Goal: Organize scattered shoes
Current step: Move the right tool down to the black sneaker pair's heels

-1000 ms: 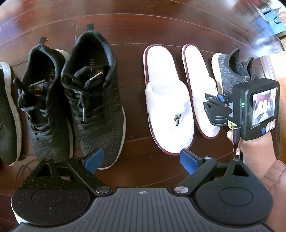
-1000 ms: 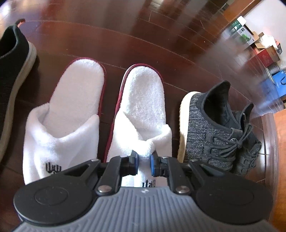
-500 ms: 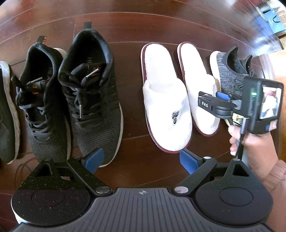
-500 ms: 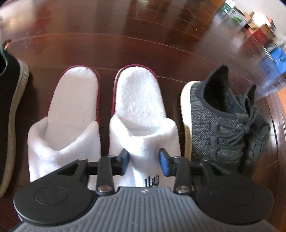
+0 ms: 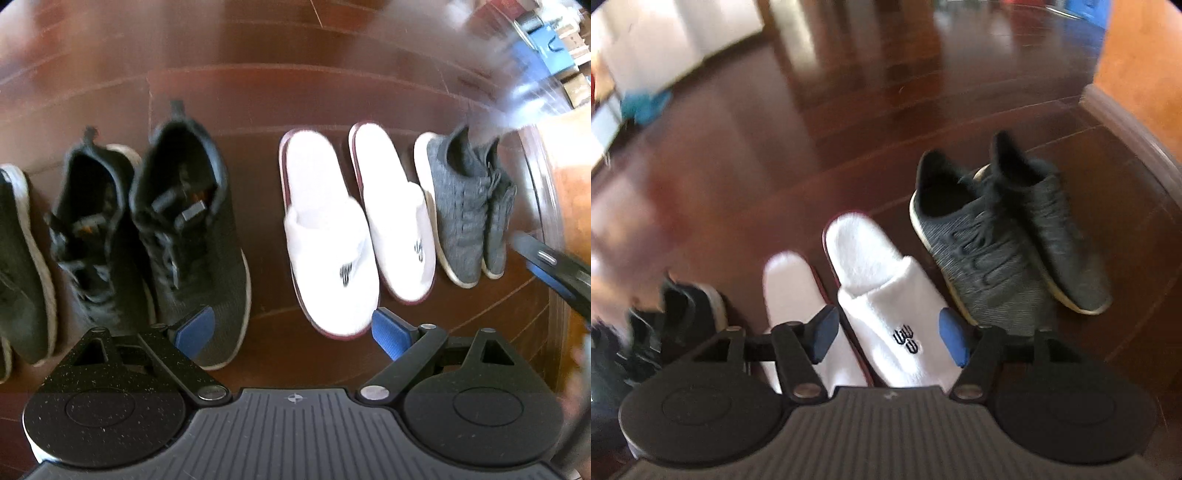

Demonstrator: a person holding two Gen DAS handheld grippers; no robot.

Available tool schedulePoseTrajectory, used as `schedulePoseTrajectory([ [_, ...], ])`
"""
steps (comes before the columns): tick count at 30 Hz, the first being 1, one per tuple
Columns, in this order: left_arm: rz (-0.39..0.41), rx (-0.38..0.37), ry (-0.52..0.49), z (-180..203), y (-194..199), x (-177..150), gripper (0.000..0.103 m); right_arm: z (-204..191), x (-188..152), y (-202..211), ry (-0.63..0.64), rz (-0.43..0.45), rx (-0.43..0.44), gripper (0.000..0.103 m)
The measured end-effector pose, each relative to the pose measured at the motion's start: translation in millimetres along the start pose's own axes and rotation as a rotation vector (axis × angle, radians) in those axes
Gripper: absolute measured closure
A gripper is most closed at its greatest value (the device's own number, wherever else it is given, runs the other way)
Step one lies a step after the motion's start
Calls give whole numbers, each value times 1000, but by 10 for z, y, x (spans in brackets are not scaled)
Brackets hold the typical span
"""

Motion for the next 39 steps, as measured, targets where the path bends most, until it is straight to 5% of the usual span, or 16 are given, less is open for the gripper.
schedulePoseTrajectory([
  [11, -24, 15, 103, -278, 916, 57, 2, -84, 763, 1722, -171, 121, -166, 31],
  [17, 12, 34, 125, -151, 832, 132, 2, -40, 1049, 1953, -156, 183, -219, 19],
  [23, 87, 102, 144, 247, 411, 61, 2, 206, 1024, 1298, 100, 100, -218, 19],
  [29, 135, 168, 199, 737, -12, -298, 2, 718, 901, 258, 327, -33, -28, 20],
  [35, 197, 180, 214, 972, -335, -623, 2, 1047, 1040, -489, 405, -107, 60, 21],
  [39, 167, 205, 164, 1005, -605, -683, 2, 1109, 1076, -961, 410, -128, 61, 22],
])
Point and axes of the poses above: each gripper's, at about its wrist camera, not at the fingertips, and y roughly against the way its jaws point, z to its right, x to its top, the point moved 3 cm from there along -y, roughly the way its jaws point, and after that the axes turned 10 degrees about y, right-handed, at the moved point
